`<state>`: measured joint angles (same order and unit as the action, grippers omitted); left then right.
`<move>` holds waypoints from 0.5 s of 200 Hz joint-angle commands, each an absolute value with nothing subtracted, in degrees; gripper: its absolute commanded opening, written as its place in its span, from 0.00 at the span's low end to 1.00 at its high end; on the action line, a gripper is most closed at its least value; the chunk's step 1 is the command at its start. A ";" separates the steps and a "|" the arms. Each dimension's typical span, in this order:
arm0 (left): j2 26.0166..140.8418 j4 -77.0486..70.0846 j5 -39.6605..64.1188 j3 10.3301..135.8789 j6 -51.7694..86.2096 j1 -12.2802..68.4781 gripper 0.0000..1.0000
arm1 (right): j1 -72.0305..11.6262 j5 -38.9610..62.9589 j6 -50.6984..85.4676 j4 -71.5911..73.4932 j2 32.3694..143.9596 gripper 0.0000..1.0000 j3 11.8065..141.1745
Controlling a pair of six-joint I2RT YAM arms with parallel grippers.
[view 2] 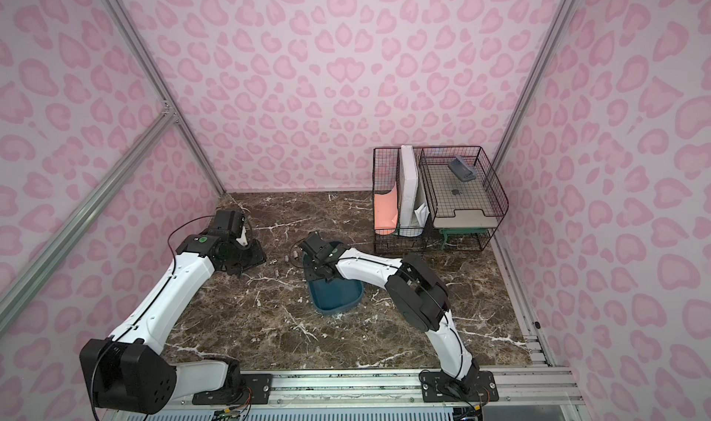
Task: Take out the socket from the storage box
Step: Pick up the socket head from the storage box.
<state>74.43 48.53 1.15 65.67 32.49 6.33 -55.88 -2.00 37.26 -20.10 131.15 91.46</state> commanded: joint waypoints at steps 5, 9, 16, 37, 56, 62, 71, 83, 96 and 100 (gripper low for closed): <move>73.57 48.75 -0.09 65.83 31.38 6.26 0.51 | -56.25 -2.99 36.76 -21.05 133.57 0.38 93.48; 73.49 48.84 -0.19 65.83 31.31 6.30 0.51 | -56.32 -3.02 36.77 -21.05 133.83 0.38 93.63; 73.39 48.81 -0.19 65.76 31.29 6.26 0.51 | -56.36 -2.90 36.82 -21.07 134.18 0.37 93.77; 73.55 48.75 -0.03 65.66 31.29 6.24 0.51 | -56.34 -3.11 36.78 -20.92 134.63 0.34 93.87; 73.72 48.52 0.07 65.59 31.27 6.25 0.51 | -56.35 -3.16 36.82 -20.99 135.16 0.34 94.03; 73.74 48.50 0.09 65.48 31.24 6.20 0.51 | -56.39 -3.24 36.83 -20.92 135.28 0.34 94.04; 73.66 48.43 0.09 65.38 31.24 6.29 0.51 | -56.43 -3.64 36.81 -21.09 135.64 0.34 94.13; 73.70 48.34 0.13 65.28 31.29 6.25 0.52 | -56.43 -4.37 36.73 -21.53 136.33 0.34 94.68; 73.48 48.15 0.09 65.13 31.28 6.24 0.51 | -56.50 -5.19 36.45 -22.84 137.30 0.32 95.80; 73.48 48.15 0.09 65.15 31.29 6.29 0.52 | -56.55 -5.35 36.28 -23.19 137.64 0.31 96.23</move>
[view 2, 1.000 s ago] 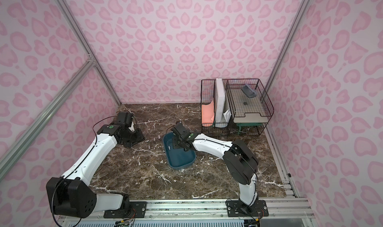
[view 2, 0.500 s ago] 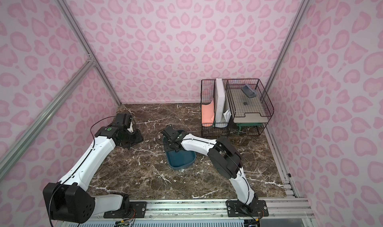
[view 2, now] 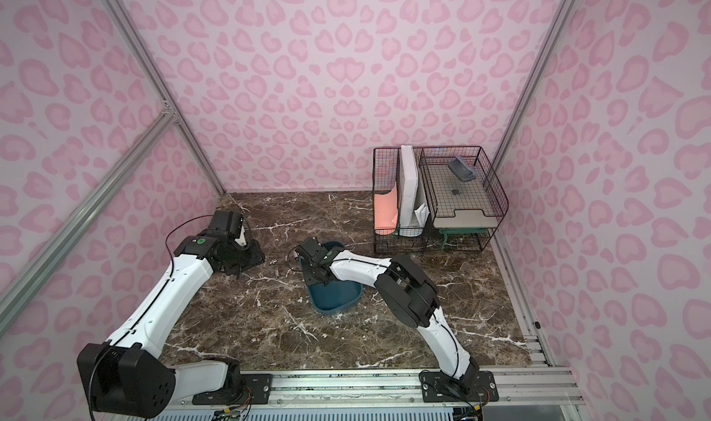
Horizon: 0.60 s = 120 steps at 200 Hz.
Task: Take out the socket from the storage box
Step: Pick up the socket head from the storage box.
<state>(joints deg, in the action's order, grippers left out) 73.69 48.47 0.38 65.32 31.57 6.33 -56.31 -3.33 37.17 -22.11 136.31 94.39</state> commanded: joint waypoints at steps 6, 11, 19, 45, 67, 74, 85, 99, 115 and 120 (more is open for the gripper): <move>73.47 48.21 0.17 65.13 31.16 6.26 0.51 | -56.63 -5.63 36.00 -23.73 138.08 0.29 96.82; 73.48 48.20 0.30 65.19 31.11 6.29 0.51 | -56.65 -5.84 35.73 -24.22 138.49 0.28 97.30; 73.68 48.41 0.60 65.29 30.94 6.32 0.51 | -56.69 -6.04 35.40 -24.70 139.06 0.27 97.99; 73.57 48.57 0.34 65.25 31.02 6.32 0.51 | -56.69 -6.35 34.81 -25.09 139.92 0.22 98.82; 72.83 48.31 0.18 65.15 30.94 6.38 0.51 | -56.73 -6.49 34.57 -25.47 139.85 0.13 98.89; 72.59 48.19 0.25 64.96 30.93 6.42 0.51 | -56.71 -6.68 34.62 -25.56 139.68 0.12 98.75; 72.36 48.12 0.35 64.87 30.94 6.39 0.52 | -56.69 -7.10 34.58 -25.65 139.20 0.11 98.48; 72.33 48.18 0.53 64.93 30.89 6.48 0.52 | -56.66 -7.76 34.36 -25.90 138.42 0.09 98.24; 72.27 48.34 0.24 64.84 31.09 6.71 0.51 | -56.43 -8.16 34.34 -26.17 136.82 0.09 97.49; 72.17 48.31 0.02 64.82 31.22 6.74 0.52 | -56.30 -8.26 34.34 -26.27 136.13 0.09 97.03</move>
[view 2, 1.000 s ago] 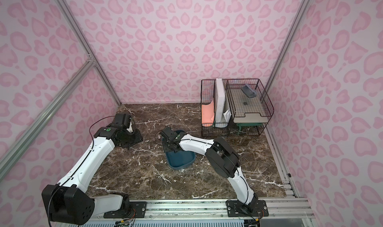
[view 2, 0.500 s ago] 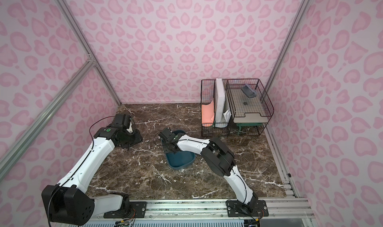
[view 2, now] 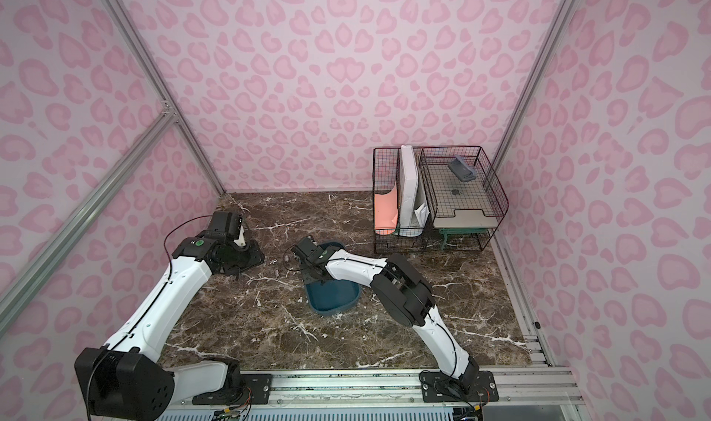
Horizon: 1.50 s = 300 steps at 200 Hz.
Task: Take out the socket from the storage box
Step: Pick up the socket head from the storage box, then place the socket head at the center of the board.
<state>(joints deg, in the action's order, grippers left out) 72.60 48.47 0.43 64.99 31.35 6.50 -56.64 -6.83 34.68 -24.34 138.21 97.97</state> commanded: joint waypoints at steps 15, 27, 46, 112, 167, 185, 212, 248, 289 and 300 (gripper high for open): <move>71.57 48.24 -0.64 64.60 31.63 7.08 0.53 | -56.28 -8.48 34.50 -25.95 133.35 0.09 94.76; 70.99 48.15 -1.00 64.51 31.72 7.36 0.53 | -56.09 -8.70 34.75 -25.07 129.88 0.10 91.90; 70.28 48.12 -1.60 64.60 31.77 7.70 0.54 | -55.21 -8.95 35.28 -24.49 124.74 0.10 87.60; 69.17 48.69 -2.43 65.11 31.46 8.08 0.54 | -48.40 -11.17 36.45 -21.52 106.20 0.11 68.04; 69.35 48.67 -2.12 65.21 31.47 8.30 0.54 | -39.45 -11.94 37.92 -19.69 100.73 0.12 56.11; 69.44 48.69 -2.18 65.21 31.46 8.38 0.54 | -37.19 -12.04 38.35 -19.41 100.79 0.12 54.86; 70.08 48.57 -1.89 65.37 31.36 8.35 0.54 | -34.98 -12.81 38.43 -19.20 101.81 0.14 54.43; 71.16 48.97 -1.93 65.62 31.46 8.53 0.54 | -32.62 -12.94 38.92 -19.07 104.00 0.15 54.77; 70.83 48.56 -1.98 65.68 31.51 8.52 0.54 | -32.16 -11.98 38.59 -19.09 107.18 0.15 55.98; 70.88 48.53 -2.00 65.66 31.46 8.50 0.54 | -32.08 -11.45 38.45 -19.08 107.89 0.15 56.24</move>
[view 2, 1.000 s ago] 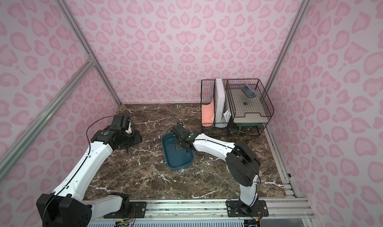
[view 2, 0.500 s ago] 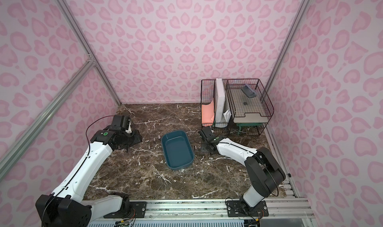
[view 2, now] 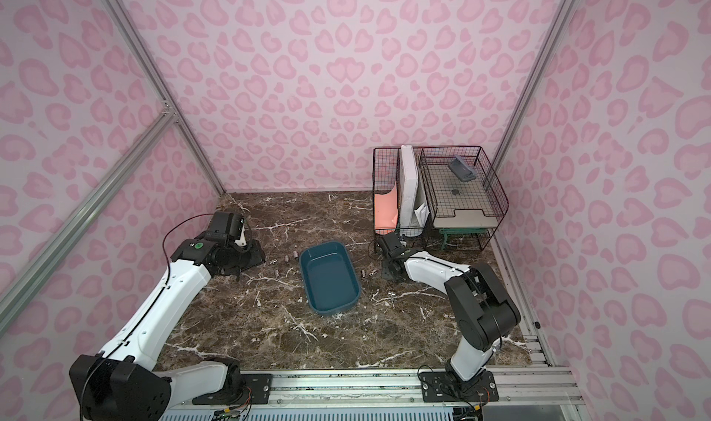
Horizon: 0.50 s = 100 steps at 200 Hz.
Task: Take out the socket from the storage box
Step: Place the socket head at the center of the board.
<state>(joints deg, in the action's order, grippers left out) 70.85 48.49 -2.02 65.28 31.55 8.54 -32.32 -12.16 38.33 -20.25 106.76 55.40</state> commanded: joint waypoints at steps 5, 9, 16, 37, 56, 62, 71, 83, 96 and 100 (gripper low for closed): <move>70.86 48.60 -1.94 65.62 31.46 8.52 0.54 | -32.08 -11.28 38.41 -19.07 108.09 0.15 56.33; 70.85 48.55 -1.96 65.65 31.42 8.51 0.54 | -32.08 -11.17 38.40 -19.07 108.28 0.15 56.35; 70.76 48.55 -1.94 65.57 31.51 8.48 0.54 | -32.08 -11.16 38.37 -19.07 108.48 0.15 56.47; 70.66 48.55 -2.14 65.56 31.55 8.52 0.54 | -31.99 -10.99 38.32 -19.25 108.94 0.18 56.65; 70.90 48.69 -2.20 65.57 31.90 8.58 0.54 | -32.01 -11.16 38.67 -19.60 109.31 0.23 56.85; 70.93 48.67 -2.20 65.57 31.97 8.55 0.54 | -31.99 -11.12 38.72 -19.67 109.29 0.24 56.87; 71.06 48.59 -2.20 65.57 32.06 8.51 0.54 | -32.00 -11.25 38.68 -19.73 109.25 0.26 56.88; 71.02 48.47 -2.25 65.57 32.04 8.52 0.54 | -32.00 -11.34 38.77 -19.77 109.14 0.28 56.78; 70.93 48.60 -2.36 65.65 31.91 8.53 0.53 | -32.00 -11.34 38.83 -19.82 109.07 0.29 56.78; 70.95 48.59 -2.41 65.64 31.92 8.51 0.53 | -31.99 -11.34 38.85 -19.85 109.03 0.30 56.82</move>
<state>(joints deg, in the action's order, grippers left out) 70.91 48.49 -2.07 65.28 31.62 8.54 -31.97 -11.22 38.30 -20.34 109.14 56.53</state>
